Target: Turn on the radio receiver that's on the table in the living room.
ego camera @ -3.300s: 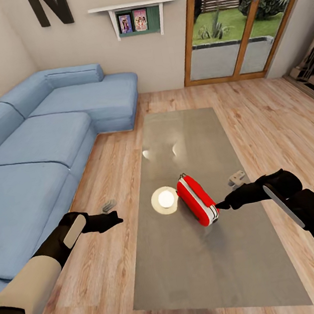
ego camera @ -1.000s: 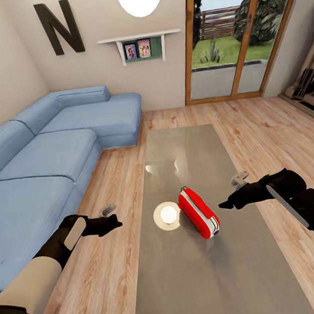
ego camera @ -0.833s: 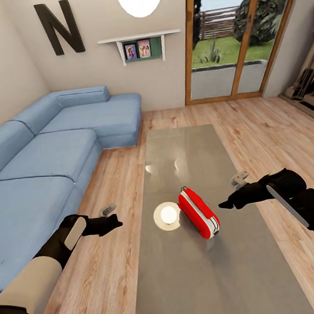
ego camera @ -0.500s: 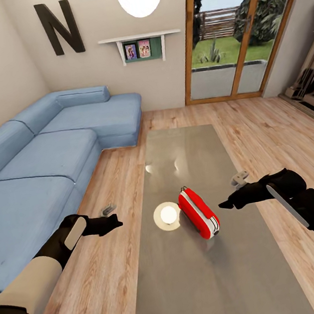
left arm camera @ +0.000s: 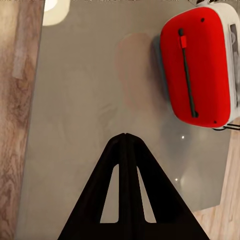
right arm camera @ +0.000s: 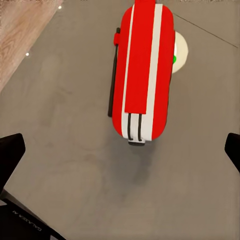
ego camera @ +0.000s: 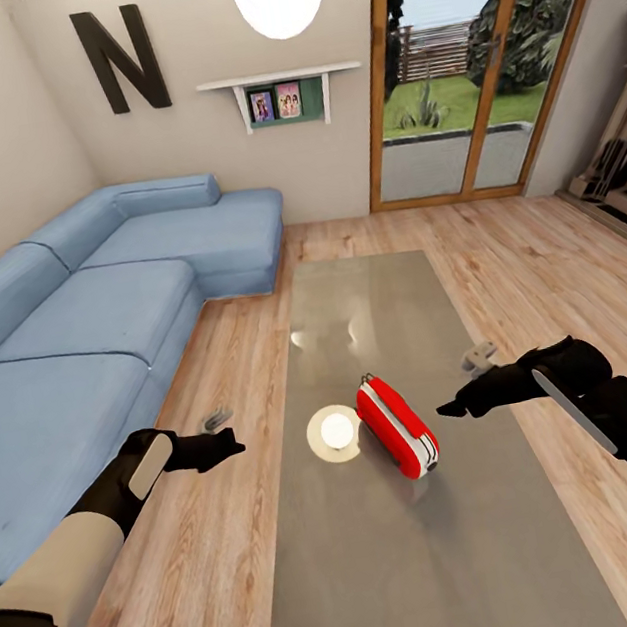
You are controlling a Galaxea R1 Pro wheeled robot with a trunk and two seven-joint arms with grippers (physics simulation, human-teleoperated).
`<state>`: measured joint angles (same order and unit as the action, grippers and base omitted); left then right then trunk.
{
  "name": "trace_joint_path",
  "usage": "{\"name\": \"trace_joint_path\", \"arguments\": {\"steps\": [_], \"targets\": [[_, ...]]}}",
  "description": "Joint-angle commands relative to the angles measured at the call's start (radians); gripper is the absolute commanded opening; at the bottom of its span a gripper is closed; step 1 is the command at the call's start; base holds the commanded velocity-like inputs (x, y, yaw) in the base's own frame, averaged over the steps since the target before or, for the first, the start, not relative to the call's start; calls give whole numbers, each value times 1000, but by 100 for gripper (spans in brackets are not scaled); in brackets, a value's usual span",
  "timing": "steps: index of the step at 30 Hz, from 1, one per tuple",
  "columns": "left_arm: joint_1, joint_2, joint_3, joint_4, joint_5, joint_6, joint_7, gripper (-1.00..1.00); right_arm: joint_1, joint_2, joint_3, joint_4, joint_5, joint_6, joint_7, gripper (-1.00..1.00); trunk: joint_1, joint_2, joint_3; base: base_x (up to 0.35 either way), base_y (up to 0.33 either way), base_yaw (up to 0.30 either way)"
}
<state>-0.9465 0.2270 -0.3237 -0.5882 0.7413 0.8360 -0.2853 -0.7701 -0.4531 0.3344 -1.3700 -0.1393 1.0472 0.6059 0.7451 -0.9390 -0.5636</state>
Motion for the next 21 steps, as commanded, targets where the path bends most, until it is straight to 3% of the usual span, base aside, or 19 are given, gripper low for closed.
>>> {"name": "trace_joint_path", "arguments": {"steps": [1, 7, 9, 13, 21], "targets": [[0, 0, 0, 0, 0, 0, 0, -100, 0, 0, 0, 0, 0, 0, 0, 100, 0, 0, 2, 0, 0, 0], [0, 1, 0, 11, 2, 0, 1, -100, 0, -1, 0, 0, 1, 0, -1, 100, 0, 0, 11, 0, 0, 0], [0, 4, 0, 66, -2, 0, 0, -100, 1, -4, 0, 0, 1, 0, -3, 100, 0, 0, 14, 0, 0, 38], [8, 2, 0, 139, -96, -13, -1, -100, 65, -18, 0, 0, 3, 0, -61, 100, 0, 0, 20, 0, 0, 73], [20, -18, -6, 489, -178, -247, -6, -100, 230, -21, 0, -10, 3, 0, -263, 100, 0, 0, 32, 0, 0, 83]]}}
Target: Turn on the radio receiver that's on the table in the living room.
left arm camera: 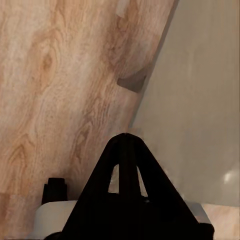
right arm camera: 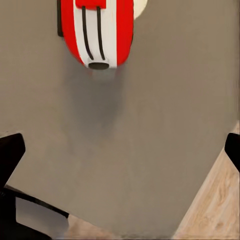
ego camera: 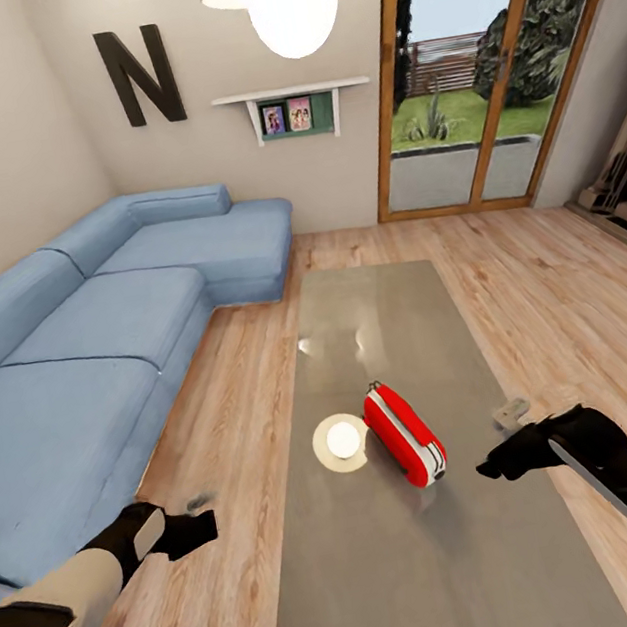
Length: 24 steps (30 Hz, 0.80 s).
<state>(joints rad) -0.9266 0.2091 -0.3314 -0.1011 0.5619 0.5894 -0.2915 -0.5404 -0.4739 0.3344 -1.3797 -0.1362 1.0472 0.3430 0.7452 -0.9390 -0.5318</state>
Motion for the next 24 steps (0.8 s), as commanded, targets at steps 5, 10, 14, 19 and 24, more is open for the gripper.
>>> {"name": "trace_joint_path", "arguments": {"steps": [5, 10, 14, 19, 24], "targets": [[-2, -11, 2, 81, -48, -78, -14, -100, 42, 0, 0, -3, 1, 0, -26, 100, 0, 0, 8, 0, 0, 84], [13, -12, 2, 94, -65, -100, -18, -100, 112, -1, 0, 7, 1, -30, -49, 100, 0, 0, 15, 0, 0, 85], [31, -13, 1, 97, -67, -108, -13, -100, 150, -1, 0, 89, -1, -82, -80, 100, 0, 0, 20, 0, 0, 79], [74, -20, 1, 96, -121, -154, -9, -100, 153, 1, -1, 210, -3, -201, -77, 100, 0, 0, 21, 0, 0, 3], [249, -42, 2, 98, -222, -312, -5, -100, 154, 2, -2, 368, -5, -249, -80, 100, 0, 0, 26, 0, 0, -144]]}}
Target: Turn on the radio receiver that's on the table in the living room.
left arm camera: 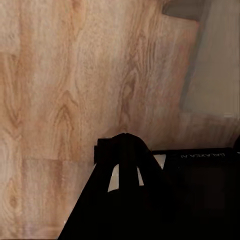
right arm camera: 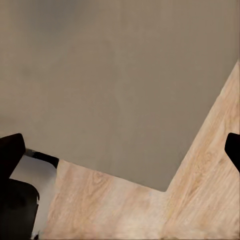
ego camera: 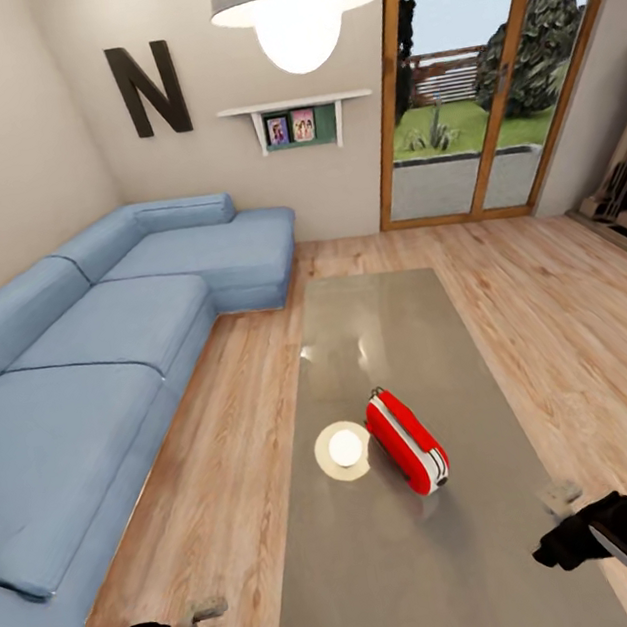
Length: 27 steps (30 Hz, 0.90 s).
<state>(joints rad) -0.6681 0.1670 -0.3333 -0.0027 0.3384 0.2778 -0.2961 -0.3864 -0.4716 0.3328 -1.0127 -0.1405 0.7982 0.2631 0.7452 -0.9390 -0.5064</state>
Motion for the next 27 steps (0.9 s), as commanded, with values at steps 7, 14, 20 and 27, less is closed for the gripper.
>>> {"name": "trace_joint_path", "arguments": {"steps": [7, 14, 20, 27], "targets": [[77, -2, 4, 0, 3, -14, 1, -100, 0, 1, 0, 152, -1, -100, -5, 100, 0, 0, 8, 0, 0, -183], [153, -18, 5, 0, 5, -85, 2, -100, 0, 50, 1, 501, -1, -333, -7, 100, 0, 0, 17, 0, 0, -186], [216, -29, 5, 1, 7, -94, 2, -100, 0, 168, 3, 892, -2, -533, -14, 100, 0, 0, 22, 0, 0, -126], [325, -47, 9, 1, 51, -128, 2, -100, 51, 238, 3, 1042, -2, -669, -15, 100, 0, 0, 22, 0, 0, -10]]}}
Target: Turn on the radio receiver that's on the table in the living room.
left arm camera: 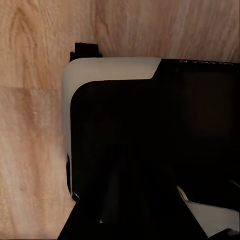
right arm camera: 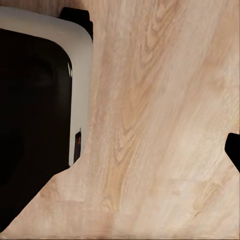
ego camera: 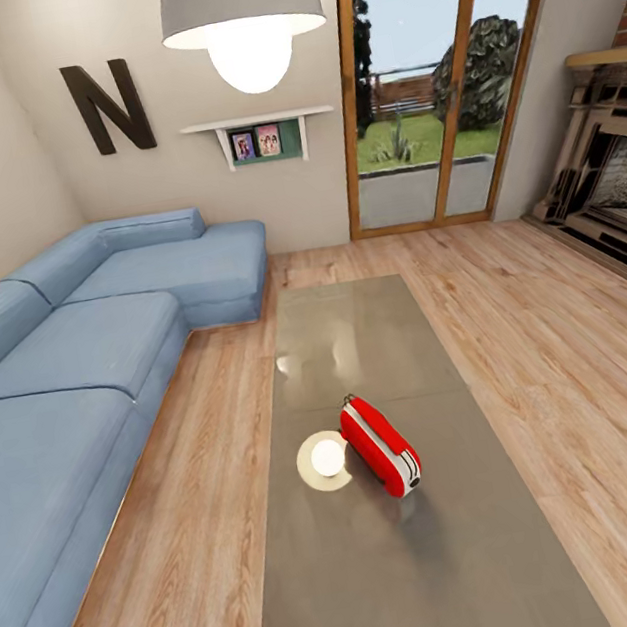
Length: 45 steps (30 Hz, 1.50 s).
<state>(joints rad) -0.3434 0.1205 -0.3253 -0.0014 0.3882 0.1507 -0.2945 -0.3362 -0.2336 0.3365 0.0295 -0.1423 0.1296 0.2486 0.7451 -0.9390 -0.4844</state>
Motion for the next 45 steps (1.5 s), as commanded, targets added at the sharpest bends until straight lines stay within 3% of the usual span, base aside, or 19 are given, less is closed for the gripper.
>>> {"name": "trace_joint_path", "arguments": {"steps": [1, 8, 11, 15, 17, 23, 28, 31, 34, 45], "targets": [[9, -1, 1, 0, 6, -8, 0, -100, 6, 3, -1, 1, 0, -2, 0, 100, 0, 0, 0, 0, 0, -1], [70, -18, 3, 0, 35, -46, 0, -100, 78, 70, 0, 5, 0, -24, -3, 100, 0, 0, 0, 0, 0, 0], [96, -38, 3, 0, 36, -61, 4, -100, 134, 119, 0, 6, 0, -96, -33, 100, 0, 0, 0, 0, 0, 0], [109, -58, 4, 0, 40, -84, 67, -100, 157, 156, 0, 6, -1, -138, -84, 100, 0, 0, 0, 0, 0, 0], [113, -81, 4, 0, 61, -94, 143, -100, 164, 196, 0, 6, -1, -150, -117, 100, 0, 0, 0, 0, 0, 0], [118, -94, 5, 0, 91, -98, 177, -100, 166, 257, 1, 6, -1, -155, -166, 100, 0, 0, 0, 0, 0, 0], [129, -95, 5, 0, 94, -172, 179, -100, 166, 259, 0, 5, -23, -151, -167, 100, 0, 0, 0, 0, 0, 0], [135, -95, 4, 0, 96, -202, 179, -100, 166, 253, 1, 4, -101, -146, -168, 100, 0, 0, 0, 0, 0, 0], [137, -94, 4, 0, 96, -208, 178, -100, 166, 252, 3, 3, -139, -143, -167, 100, 0, 0, 0, 0, 0, 0], [138, -94, 5, -2, 92, -212, 177, -100, 166, 254, 11, 3, -157, -143, -168, 100, 0, 0, 0, 0, 0, 0]]}}
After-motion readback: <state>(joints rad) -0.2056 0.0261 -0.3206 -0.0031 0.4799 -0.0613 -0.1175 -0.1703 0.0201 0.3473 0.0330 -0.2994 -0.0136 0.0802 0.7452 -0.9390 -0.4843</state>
